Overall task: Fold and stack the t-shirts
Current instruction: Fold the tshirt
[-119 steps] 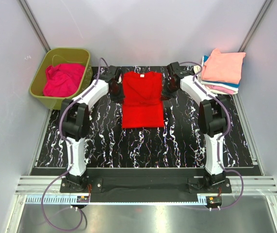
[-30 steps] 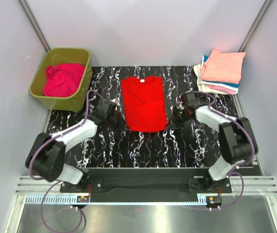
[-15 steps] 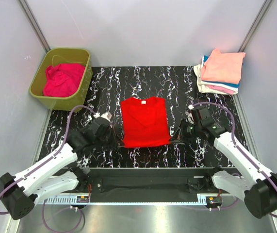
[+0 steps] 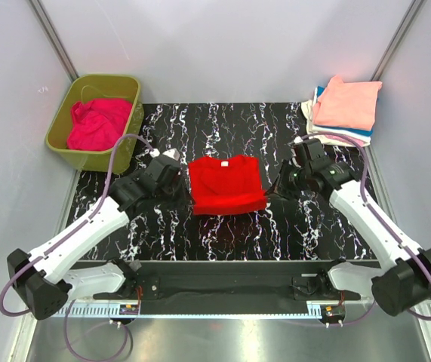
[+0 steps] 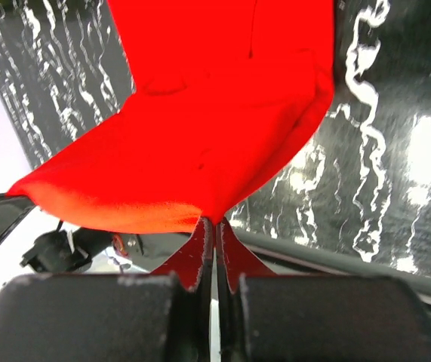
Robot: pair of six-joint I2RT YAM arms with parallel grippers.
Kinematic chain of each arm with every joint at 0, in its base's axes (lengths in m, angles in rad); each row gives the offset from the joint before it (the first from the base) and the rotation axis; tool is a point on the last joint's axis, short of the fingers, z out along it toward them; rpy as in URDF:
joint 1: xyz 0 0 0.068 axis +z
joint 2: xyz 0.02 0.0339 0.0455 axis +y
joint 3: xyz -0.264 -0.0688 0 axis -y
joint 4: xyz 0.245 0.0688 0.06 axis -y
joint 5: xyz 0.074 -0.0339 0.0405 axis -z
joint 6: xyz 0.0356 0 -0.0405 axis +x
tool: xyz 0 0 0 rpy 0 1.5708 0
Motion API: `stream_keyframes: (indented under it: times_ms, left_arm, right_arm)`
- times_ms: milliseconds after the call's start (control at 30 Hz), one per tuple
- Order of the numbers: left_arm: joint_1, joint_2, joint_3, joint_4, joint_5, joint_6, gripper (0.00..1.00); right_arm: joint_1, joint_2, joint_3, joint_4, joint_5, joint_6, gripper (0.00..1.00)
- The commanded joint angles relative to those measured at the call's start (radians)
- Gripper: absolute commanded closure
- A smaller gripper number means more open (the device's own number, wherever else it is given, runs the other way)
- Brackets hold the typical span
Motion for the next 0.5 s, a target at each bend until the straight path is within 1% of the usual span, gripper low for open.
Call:
stream_keyframes:
  times_ms: [0, 200, 333, 467]
  left_arm:
    - [0.028, 0.043, 0.080, -0.009, -0.038, 0.062, 1.00]
    - [0.121, 0.138, 0.162, -0.006, 0.005, 0.151, 1.00]
    - [0.180, 0.192, 0.194, 0.008, 0.027, 0.191, 1.00]
    - [0.233, 0.264, 0.212, 0.042, 0.083, 0.220, 1.00]
  right_arm:
    - [-0.015, 0.054, 0.086, -0.008, 0.063, -0.059, 1.00]
    - [-0.069, 0.178, 0.181, 0.027, 0.055, -0.106, 1.00]
    - [-0.087, 0.270, 0.253, 0.053, 0.038, -0.129, 1.00]
    - [-0.102, 0.379, 0.340, 0.067, 0.026, -0.149, 1.00]
